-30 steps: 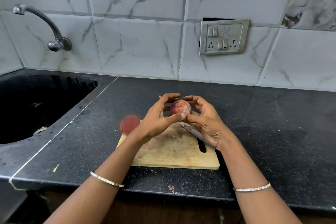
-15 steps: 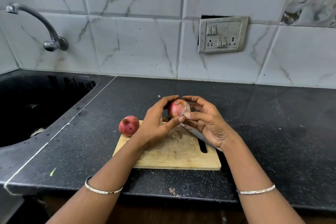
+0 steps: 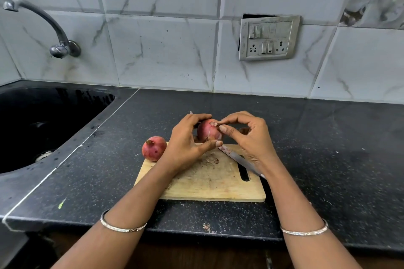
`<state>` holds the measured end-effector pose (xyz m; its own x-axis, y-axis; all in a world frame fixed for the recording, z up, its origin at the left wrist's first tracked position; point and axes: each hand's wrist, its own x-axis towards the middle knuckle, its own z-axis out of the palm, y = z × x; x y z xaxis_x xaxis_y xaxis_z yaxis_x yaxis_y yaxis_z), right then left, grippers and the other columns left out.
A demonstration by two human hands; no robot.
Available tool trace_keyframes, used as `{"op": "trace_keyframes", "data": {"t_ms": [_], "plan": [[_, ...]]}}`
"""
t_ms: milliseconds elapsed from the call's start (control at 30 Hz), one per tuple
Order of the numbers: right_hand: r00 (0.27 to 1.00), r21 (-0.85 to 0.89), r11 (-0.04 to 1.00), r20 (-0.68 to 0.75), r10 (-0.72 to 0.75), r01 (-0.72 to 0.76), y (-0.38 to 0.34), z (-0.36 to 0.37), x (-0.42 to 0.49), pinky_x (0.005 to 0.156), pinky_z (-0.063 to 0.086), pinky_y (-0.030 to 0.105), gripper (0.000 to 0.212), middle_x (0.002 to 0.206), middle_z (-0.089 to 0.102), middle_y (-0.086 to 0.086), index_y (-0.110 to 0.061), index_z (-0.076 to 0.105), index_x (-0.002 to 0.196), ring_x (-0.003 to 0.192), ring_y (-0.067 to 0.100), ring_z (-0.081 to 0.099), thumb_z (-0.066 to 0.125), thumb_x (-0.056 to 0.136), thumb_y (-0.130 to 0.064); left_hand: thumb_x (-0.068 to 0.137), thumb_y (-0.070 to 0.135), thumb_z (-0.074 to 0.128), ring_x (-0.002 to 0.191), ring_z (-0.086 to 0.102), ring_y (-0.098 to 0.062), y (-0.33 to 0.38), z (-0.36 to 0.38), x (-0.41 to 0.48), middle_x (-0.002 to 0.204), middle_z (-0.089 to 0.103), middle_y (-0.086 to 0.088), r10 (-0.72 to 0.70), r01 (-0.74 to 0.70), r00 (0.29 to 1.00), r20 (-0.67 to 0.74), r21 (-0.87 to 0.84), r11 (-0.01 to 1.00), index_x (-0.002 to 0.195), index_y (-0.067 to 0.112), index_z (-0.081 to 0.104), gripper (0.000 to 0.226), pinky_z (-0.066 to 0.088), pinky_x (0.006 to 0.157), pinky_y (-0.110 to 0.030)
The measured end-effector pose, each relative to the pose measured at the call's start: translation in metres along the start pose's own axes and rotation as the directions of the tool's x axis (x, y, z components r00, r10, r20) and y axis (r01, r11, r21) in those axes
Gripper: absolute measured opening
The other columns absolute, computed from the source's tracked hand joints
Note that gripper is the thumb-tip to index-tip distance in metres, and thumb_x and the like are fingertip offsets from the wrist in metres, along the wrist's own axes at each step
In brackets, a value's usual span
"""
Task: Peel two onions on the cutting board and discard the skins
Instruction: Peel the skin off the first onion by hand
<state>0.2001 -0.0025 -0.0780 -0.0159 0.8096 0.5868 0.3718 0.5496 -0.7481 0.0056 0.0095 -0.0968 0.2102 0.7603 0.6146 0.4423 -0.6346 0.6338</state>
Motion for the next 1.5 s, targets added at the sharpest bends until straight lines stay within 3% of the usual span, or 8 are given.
{"op": "trace_keyframes", "data": {"t_ms": [233, 400, 667, 1000, 1233, 1300, 1400, 1500], "plan": [[1.0, -0.048, 0.998, 0.01, -0.029, 0.03, 0.0014, 0.0018, 0.0015, 0.089, 0.052, 0.05, 0.011, 0.091, 0.071, -0.012, -0.023, 0.074, 0.09, 0.095, 0.014, 0.066, 0.074, 0.089, -0.012, 0.071, 0.06, 0.079, 0.117, 0.06, -0.008, 0.0001, -0.0011, 0.0001, 0.124, 0.063, 0.007, -0.032, 0.032, 0.999, 0.007, -0.035, 0.999, 0.13, 0.022, 0.063, 0.072, 0.052, 0.103, -0.047], [0.999, 0.023, 1.0, 0.031, -0.011, 0.011, -0.0037, 0.002, -0.0004, 0.087, 0.056, 0.046, 0.012, 0.096, 0.073, -0.011, -0.024, 0.074, 0.099, 0.098, 0.013, 0.068, 0.077, 0.089, -0.016, 0.073, 0.056, 0.079, 0.111, 0.059, 0.0, -0.0003, -0.0008, 0.0008, 0.119, 0.062, 0.013, 0.003, -0.003, 1.0, 0.008, 0.003, 1.0, 0.13, 0.018, 0.064, 0.07, 0.045, 0.11, -0.053], [0.995, -0.065, 0.994, 0.052, -0.088, 0.092, 0.0001, 0.0057, 0.0012, 0.084, 0.051, 0.031, 0.008, 0.092, 0.067, -0.007, -0.018, 0.072, 0.092, 0.091, 0.013, 0.063, 0.071, 0.091, -0.009, 0.075, 0.052, 0.08, 0.11, 0.056, 0.0, 0.0018, -0.003, 0.0028, 0.118, 0.06, 0.013, 0.029, -0.033, 0.998, 0.056, 0.06, 0.998, 0.13, 0.015, 0.063, 0.069, 0.044, 0.111, -0.05], [0.998, -0.005, 1.0, 0.06, -0.002, 0.002, -0.0002, 0.0023, -0.0003, 0.087, 0.055, 0.041, 0.015, 0.097, 0.072, -0.006, -0.019, 0.069, 0.091, 0.101, 0.013, 0.066, 0.064, 0.094, -0.005, 0.077, 0.052, 0.076, 0.111, 0.058, -0.005, 0.0004, -0.0053, 0.0043, 0.124, 0.063, 0.005, -0.007, 0.005, 0.999, 0.051, 0.051, 0.999, 0.132, 0.019, 0.062, 0.066, 0.05, 0.098, -0.025], [0.993, 0.058, 0.997, -0.095, 0.065, -0.06, -0.0027, -0.0001, 0.0001, 0.073, 0.049, 0.02, 0.013, 0.091, 0.071, -0.01, -0.016, 0.068, 0.091, 0.088, 0.001, 0.061, 0.061, 0.098, -0.007, 0.08, 0.044, 0.075, 0.115, 0.06, -0.007, -0.0023, -0.0083, 0.0024, 0.128, 0.064, 0.004, -0.017, 0.018, 0.999, 0.031, -0.053, 0.998, 0.134, 0.017, 0.061, 0.061, 0.051, 0.098, -0.024], [0.995, 0.04, 0.998, -0.09, 0.049, -0.045, -0.0035, -0.001, 0.0, 0.075, 0.05, 0.024, 0.013, 0.089, 0.071, -0.008, -0.016, 0.07, 0.09, 0.089, 0.004, 0.064, 0.064, 0.094, -0.005, 0.08, 0.042, 0.076, 0.115, 0.061, -0.007, -0.0027, -0.0085, 0.002, 0.128, 0.064, 0.004, -0.019, 0.021, 0.999, 0.029, -0.069, 0.997, 0.134, 0.017, 0.061, 0.061, 0.051, 0.098, -0.024], [0.999, 0.065, 0.997, -0.006, 0.048, -0.047, -0.0055, 0.0006, -0.0021, 0.077, 0.057, 0.045, 0.03, 0.093, 0.074, -0.003, -0.017, 0.072, 0.096, 0.095, 0.012, 0.069, 0.064, 0.082, 0.008, 0.08, 0.042, 0.076, 0.115, 0.061, -0.009, -0.0037, -0.0082, 0.002, 0.128, 0.065, 0.004, -0.016, 0.018, 0.999, 0.031, -0.069, 0.997, 0.133, 0.017, 0.061, 0.06, 0.051, 0.099, -0.026], [0.999, 0.053, 0.998, 0.042, 0.02, -0.022, -0.0071, 0.0009, -0.0015, 0.08, 0.057, 0.048, 0.03, 0.098, 0.075, -0.004, -0.021, 0.074, 0.106, 0.098, 0.014, 0.069, 0.072, 0.084, -0.002, 0.08, 0.043, 0.076, 0.115, 0.061, -0.008, -0.0041, -0.0085, 0.0031, 0.127, 0.065, 0.004, -0.018, 0.02, 0.999, 0.038, -0.069, 0.997, 0.134, 0.017, 0.061, 0.061, 0.05, 0.099, -0.024]]}}
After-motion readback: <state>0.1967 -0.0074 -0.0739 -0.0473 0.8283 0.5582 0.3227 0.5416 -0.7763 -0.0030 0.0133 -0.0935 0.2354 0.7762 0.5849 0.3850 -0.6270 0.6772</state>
